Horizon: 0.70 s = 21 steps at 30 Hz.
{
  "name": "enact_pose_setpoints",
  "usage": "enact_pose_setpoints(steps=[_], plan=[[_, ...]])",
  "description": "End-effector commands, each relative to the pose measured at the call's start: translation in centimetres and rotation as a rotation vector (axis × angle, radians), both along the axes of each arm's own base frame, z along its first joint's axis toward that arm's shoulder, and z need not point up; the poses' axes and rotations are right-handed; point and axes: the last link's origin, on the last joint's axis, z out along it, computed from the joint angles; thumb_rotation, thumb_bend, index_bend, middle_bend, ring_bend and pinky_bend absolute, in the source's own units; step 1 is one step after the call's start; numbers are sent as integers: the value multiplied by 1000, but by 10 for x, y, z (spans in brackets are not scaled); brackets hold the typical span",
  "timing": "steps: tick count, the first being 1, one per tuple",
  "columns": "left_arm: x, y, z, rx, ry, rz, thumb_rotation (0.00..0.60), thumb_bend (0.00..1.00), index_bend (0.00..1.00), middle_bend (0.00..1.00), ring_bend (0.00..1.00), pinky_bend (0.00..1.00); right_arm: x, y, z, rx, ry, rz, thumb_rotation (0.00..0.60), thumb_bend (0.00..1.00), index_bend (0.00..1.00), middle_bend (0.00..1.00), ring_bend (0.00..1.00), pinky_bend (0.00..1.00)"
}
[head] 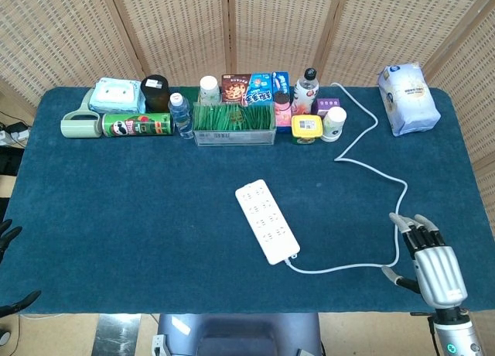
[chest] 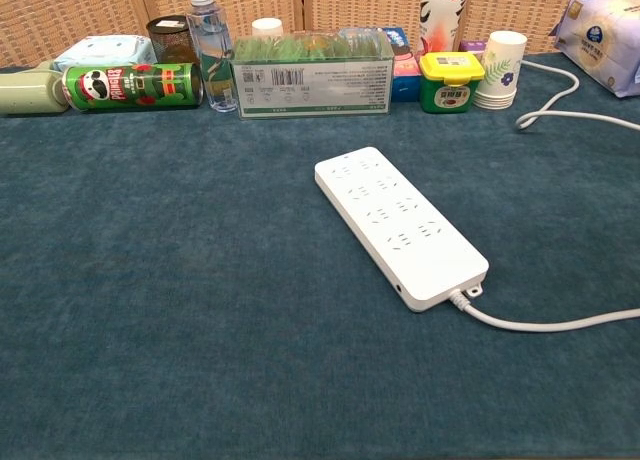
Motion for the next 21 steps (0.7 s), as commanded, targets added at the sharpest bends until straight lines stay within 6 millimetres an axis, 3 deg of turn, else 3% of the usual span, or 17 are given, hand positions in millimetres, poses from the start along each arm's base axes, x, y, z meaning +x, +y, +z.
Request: enact_pose_setpoints(steps=[1,4,7,13,21], plan=[[-1,0,1,1,0,1,600,113,0,0,0,21,10,-11,-5,19,18,35,600,0,97,517,590,360],[-1,1,1,-4,-1,1,600,113,0,0,0,21,21,-21,-11,39,29,68,600,57,96,734,840,732],[-1,1,2,-5,-2,2,600,113,0,0,0,21,31,-28,-20,72,42,103,600,165,86,860,976,961],[-2,2,3,-8,-8,2,600,113,0,0,0,21,47,-35,-39,173,79,120,600,443,78,978,1000,1000],[-3,3,4,-13,-11,3,600,112,0,0,0,21,66,-34,-65,372,111,124,600,560,216,992,1000,1000]])
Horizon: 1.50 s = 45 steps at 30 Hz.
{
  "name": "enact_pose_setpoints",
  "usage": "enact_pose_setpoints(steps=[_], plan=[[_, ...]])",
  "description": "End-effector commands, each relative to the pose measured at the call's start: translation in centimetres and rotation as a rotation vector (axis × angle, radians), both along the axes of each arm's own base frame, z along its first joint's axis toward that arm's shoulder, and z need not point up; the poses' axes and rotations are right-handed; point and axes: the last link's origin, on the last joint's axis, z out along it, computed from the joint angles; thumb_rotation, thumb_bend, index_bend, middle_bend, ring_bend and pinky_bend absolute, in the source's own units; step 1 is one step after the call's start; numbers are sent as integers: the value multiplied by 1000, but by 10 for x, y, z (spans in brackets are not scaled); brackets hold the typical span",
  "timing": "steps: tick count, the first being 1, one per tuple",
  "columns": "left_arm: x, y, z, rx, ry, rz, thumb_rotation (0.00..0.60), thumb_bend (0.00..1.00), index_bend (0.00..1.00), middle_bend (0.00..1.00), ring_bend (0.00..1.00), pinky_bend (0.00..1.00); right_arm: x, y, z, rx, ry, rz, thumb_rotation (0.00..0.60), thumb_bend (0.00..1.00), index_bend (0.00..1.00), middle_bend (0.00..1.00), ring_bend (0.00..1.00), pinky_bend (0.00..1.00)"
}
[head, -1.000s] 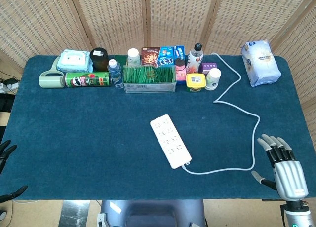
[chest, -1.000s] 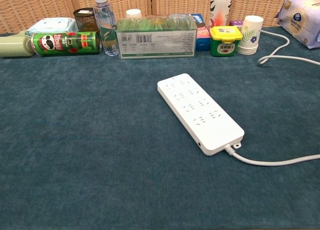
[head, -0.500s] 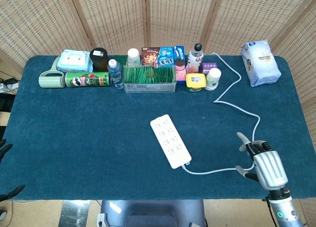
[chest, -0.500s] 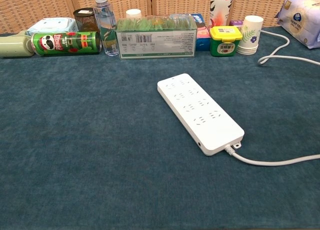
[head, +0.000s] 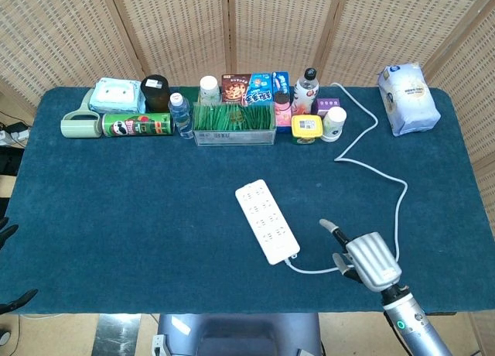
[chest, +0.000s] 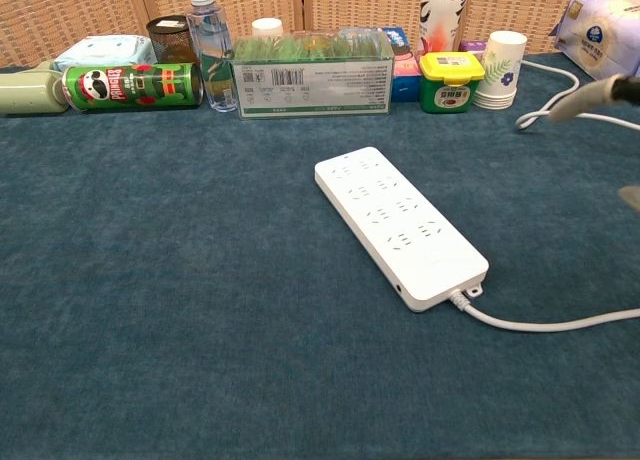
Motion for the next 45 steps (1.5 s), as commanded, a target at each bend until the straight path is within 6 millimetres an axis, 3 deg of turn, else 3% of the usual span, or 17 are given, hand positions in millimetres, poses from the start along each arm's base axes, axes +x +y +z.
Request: enact_pose_setpoints(steps=[1,18,27,45], plan=[[0,0,0,-4,0,-1,600,113,0,0,0,21,11,-1,-13,77,34,14,600,560,233,993,1000,1000],[0,3,-2,-14,8,7,600,113,0,0,0,21,46,-16,-69,208,134,51,600,562,257,992,1000,1000],[0,3,-3,-15,9,10,600,114,0,0,0,21,61,-21,-87,216,177,55,600,561,265,993,1000,1000],[-1,4,-3,-18,10,16,600,113,0,0,0,22,50,-27,-96,208,240,-2,600,561,292,993,1000,1000]])
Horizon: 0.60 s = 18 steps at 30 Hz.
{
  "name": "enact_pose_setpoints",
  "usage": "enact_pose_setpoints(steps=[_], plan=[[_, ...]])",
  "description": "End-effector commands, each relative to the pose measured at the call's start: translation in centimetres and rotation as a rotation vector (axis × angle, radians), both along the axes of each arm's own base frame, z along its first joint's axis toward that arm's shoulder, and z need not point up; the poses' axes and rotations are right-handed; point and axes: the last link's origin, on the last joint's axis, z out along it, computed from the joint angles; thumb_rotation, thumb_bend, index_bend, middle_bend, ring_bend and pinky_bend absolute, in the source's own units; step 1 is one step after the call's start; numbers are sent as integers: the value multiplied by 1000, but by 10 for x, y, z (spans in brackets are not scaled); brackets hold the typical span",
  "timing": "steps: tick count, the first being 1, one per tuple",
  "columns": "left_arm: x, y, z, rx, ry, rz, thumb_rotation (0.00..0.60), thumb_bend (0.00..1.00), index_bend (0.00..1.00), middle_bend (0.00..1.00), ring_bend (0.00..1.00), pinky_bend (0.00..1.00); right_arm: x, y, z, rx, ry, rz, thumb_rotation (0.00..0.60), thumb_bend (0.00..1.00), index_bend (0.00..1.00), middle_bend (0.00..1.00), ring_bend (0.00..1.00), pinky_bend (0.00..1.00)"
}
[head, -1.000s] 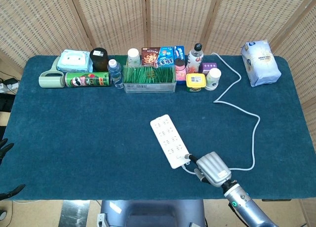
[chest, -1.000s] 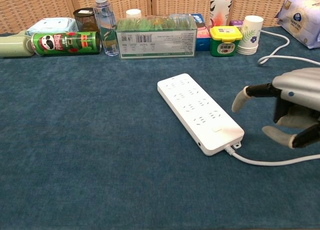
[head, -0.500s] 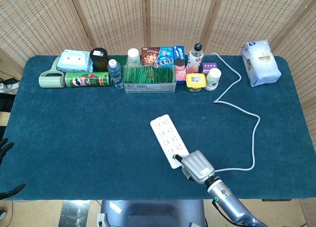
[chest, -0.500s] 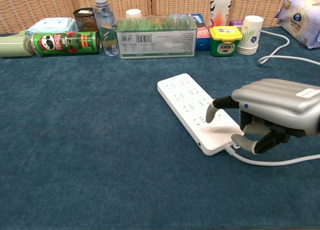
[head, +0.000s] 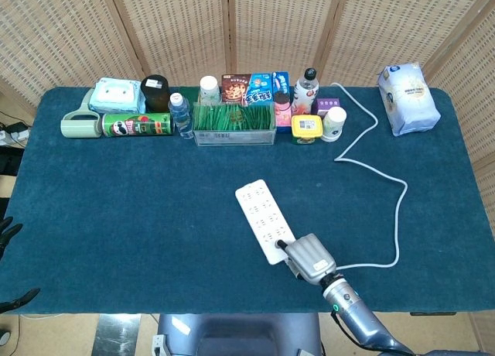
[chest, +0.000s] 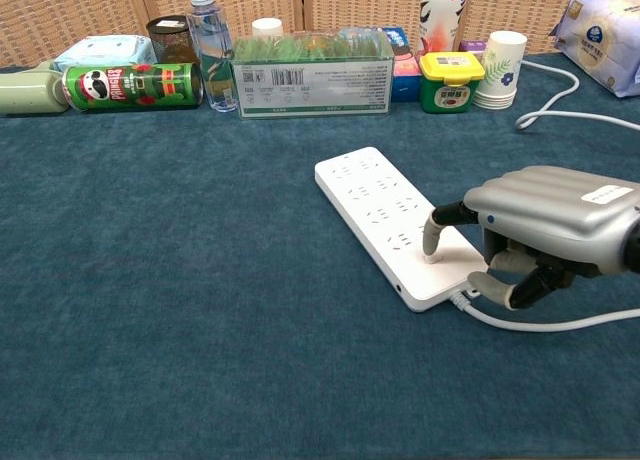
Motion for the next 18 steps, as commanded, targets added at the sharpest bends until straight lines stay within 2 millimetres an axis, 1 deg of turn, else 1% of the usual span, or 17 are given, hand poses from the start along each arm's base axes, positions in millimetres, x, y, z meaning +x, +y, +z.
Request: enact_pose_setpoints(steps=[1,7,18], plan=[[0,0,0,-1,0,0,600,113,0,0,0,21,-1,0,-1,0,6,-2,600,561,292,993,1000,1000],[1,0,-2,-12,0,-5,600,113,0,0,0,21,2,-1,-4,-6,16,3,600,561,311,992,1000,1000],[1,1,-2,-15,1,-4,600,113,0,0,0,21,0,-6,-6,-20,41,-12,600,561,312,993,1000,1000]])
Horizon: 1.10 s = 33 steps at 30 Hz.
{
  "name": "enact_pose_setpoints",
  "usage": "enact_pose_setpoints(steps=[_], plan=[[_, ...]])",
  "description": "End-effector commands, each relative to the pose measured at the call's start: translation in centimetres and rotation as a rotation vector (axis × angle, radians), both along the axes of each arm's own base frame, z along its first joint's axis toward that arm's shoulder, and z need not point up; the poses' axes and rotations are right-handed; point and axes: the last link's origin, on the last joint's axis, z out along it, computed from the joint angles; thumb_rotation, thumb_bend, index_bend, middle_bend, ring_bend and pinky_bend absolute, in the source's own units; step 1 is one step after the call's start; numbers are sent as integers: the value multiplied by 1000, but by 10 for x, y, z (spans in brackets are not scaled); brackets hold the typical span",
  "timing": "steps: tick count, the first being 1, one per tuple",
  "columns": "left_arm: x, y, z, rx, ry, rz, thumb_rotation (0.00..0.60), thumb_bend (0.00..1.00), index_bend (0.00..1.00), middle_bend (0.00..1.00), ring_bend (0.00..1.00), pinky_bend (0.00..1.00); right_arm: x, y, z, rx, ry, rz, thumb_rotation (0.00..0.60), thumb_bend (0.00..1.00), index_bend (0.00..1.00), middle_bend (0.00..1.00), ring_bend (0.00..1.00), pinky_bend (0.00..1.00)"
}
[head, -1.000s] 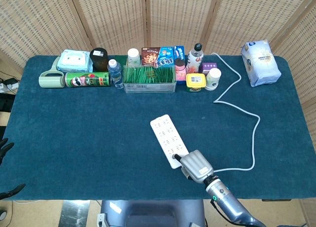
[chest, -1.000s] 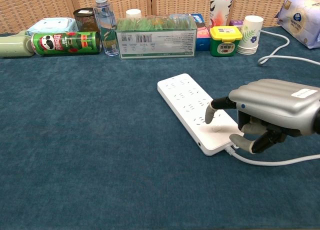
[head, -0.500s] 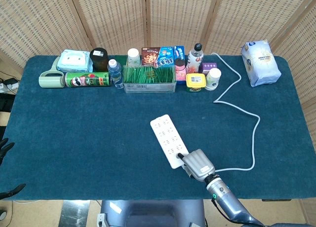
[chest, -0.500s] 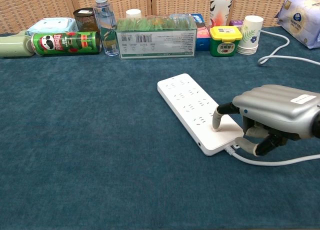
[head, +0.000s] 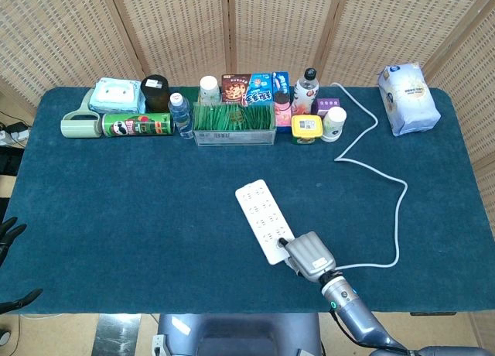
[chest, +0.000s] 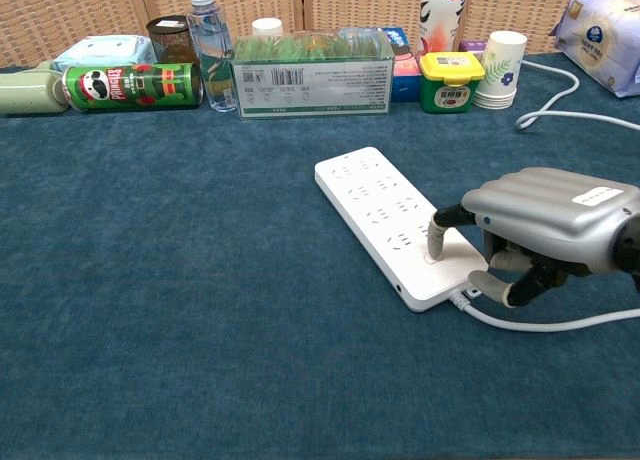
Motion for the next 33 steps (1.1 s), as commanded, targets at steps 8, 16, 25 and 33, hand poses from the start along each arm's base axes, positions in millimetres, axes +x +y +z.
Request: enact_pose_setpoints(steps=[8,16,25,33], plan=[[0,0,1,4,-5,-1,600,113,0,0,0,21,1,0,-3,0,20,-1,600,561,322,993,1000,1000],[0,0,2,7,-9,0,600,113,0,0,0,21,4,3,-9,-6,42,14,600,562,327,993,1000,1000],[-1,0,3,10,-12,0,600,113,0,0,0,21,11,2,-8,-29,30,19,600,561,328,993,1000,1000],[-1,0,3,9,-14,0,600,113,0,0,0,21,36,-4,31,-115,-115,38,600,562,328,993,1000,1000]])
